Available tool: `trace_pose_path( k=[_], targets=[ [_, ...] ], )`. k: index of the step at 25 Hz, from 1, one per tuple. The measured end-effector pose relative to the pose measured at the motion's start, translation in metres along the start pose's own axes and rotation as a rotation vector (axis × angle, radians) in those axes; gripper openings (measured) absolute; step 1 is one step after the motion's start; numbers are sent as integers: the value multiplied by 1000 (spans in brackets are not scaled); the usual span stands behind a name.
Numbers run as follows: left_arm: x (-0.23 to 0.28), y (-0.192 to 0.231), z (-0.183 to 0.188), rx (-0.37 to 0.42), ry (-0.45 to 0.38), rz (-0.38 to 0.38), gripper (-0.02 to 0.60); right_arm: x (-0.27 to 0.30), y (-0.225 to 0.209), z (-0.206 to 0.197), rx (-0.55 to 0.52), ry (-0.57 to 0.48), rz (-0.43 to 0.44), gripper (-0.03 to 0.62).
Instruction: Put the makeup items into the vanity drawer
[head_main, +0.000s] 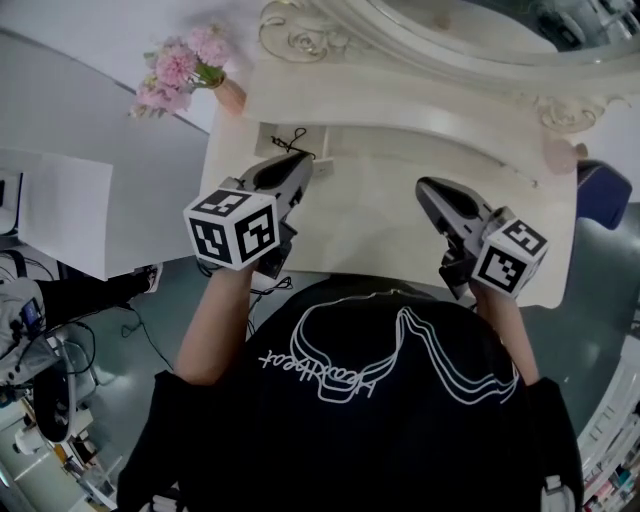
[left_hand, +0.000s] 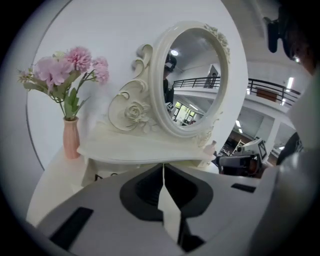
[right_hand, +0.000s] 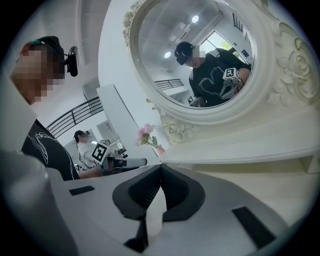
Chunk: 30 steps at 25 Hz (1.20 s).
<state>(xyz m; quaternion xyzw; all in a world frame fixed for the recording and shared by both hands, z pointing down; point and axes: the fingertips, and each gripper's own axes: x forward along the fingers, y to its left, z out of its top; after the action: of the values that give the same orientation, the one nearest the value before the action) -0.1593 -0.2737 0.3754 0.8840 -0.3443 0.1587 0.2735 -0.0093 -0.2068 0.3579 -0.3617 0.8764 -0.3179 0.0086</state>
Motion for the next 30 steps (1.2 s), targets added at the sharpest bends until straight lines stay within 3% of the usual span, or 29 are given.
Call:
trace_pose_path(
  k=[7,14,21,30],
  targets=[
    [-10,-90,6,41,-46,-151,6,-37,15,2,-29,2,16,4],
    [-17,-170,-12,40,-89,-296,6,-80,21,-18,-25,12,26,4],
    [-16,-216,-45,47,-68,-290,6,-119,27,-39,-44,20,38,5],
    [-6,-223,-63,22,-60,-215,6,-142,10,-52,-84,37,23,13]
  ],
)
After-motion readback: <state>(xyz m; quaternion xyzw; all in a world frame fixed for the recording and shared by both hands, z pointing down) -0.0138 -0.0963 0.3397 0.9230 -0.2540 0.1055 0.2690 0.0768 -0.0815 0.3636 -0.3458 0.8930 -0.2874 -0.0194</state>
